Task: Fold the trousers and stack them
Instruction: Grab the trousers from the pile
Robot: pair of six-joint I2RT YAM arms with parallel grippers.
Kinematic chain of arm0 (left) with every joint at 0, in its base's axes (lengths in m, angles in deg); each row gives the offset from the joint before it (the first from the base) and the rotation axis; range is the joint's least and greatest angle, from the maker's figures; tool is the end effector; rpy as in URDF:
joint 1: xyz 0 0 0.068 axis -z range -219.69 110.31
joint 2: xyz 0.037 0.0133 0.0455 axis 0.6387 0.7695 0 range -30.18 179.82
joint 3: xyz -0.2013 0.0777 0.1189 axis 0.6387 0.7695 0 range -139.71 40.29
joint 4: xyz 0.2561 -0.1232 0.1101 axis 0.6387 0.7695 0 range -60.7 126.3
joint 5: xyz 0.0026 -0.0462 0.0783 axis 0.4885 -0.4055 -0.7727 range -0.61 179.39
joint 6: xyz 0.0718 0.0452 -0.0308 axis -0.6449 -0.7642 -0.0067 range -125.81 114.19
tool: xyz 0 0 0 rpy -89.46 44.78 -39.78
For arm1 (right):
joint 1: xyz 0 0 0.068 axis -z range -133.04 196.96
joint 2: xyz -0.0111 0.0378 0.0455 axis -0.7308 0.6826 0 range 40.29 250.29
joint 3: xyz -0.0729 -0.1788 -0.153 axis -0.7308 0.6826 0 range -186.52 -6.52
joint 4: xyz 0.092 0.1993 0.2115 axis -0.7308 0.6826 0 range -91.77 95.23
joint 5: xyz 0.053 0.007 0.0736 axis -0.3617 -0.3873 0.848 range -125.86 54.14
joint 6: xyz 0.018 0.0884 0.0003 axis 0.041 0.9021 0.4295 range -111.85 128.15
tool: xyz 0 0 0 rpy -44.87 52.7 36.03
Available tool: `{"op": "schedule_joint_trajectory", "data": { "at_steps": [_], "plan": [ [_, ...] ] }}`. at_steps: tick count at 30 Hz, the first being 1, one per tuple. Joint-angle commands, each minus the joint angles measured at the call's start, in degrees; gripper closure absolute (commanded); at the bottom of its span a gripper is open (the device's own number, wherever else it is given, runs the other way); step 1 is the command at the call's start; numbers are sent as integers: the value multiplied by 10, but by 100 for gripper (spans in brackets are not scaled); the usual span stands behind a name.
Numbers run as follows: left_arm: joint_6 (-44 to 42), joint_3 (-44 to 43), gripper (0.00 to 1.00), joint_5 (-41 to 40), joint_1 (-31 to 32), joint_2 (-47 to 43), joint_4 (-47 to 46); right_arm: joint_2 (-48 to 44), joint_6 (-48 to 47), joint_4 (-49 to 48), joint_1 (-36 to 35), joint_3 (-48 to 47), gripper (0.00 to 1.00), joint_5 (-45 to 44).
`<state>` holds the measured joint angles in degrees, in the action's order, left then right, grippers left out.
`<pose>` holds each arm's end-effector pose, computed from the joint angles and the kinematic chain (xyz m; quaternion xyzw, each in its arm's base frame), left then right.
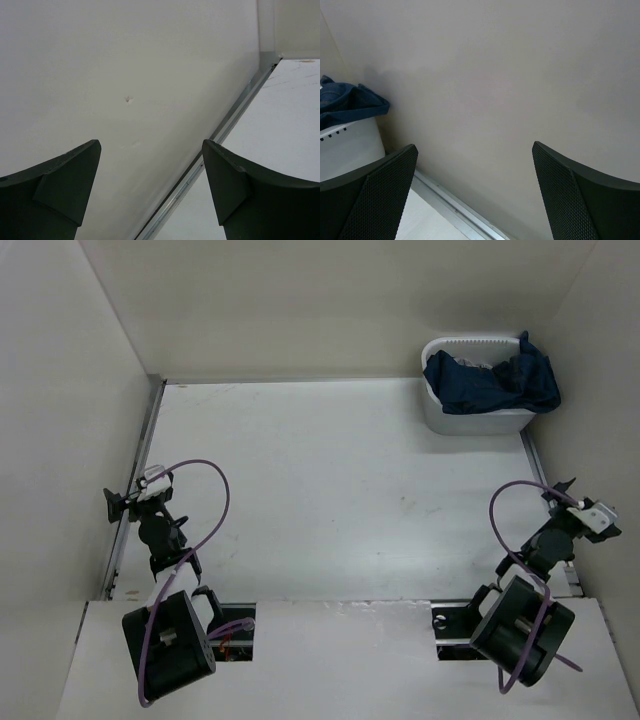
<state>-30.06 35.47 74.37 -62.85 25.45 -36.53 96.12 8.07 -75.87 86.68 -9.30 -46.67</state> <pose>0.2340 0.1228 0.1606 -0.0980 0.6044 0.3891 0.6883 0.1848 -0.1733 0.1679 0.2641 0.5038 -0.3295 0.7536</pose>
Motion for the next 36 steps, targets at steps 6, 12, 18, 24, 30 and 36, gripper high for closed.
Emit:
{"op": "schedule_joint_trajectory", "data": {
  "at_steps": [6, 12, 18, 24, 30, 36],
  "plan": [
    [10, 1, 17, 10, -4, -13, -33, 7, 21, -97, 12, 27, 0, 15],
    [22, 2, 17, 25, -24, -16, -33, -111, -76, 79, -55, -41, 0, 78],
    [36, -5, 17, 32, -47, 2, -37, -30, -314, 528, -382, -386, 0, 87],
    [2, -44, 17, 33, -20, 14, 29, 201, -183, 574, -397, -725, 0, -92],
    [-5, -387, 19, 46, 123, 81, 542, 544, -49, 974, -341, -1199, 0, -84],
    [40, -648, 22, 90, 254, 234, 765, 731, 47, 1089, -283, -1371, 0, -127]
  ]
}}
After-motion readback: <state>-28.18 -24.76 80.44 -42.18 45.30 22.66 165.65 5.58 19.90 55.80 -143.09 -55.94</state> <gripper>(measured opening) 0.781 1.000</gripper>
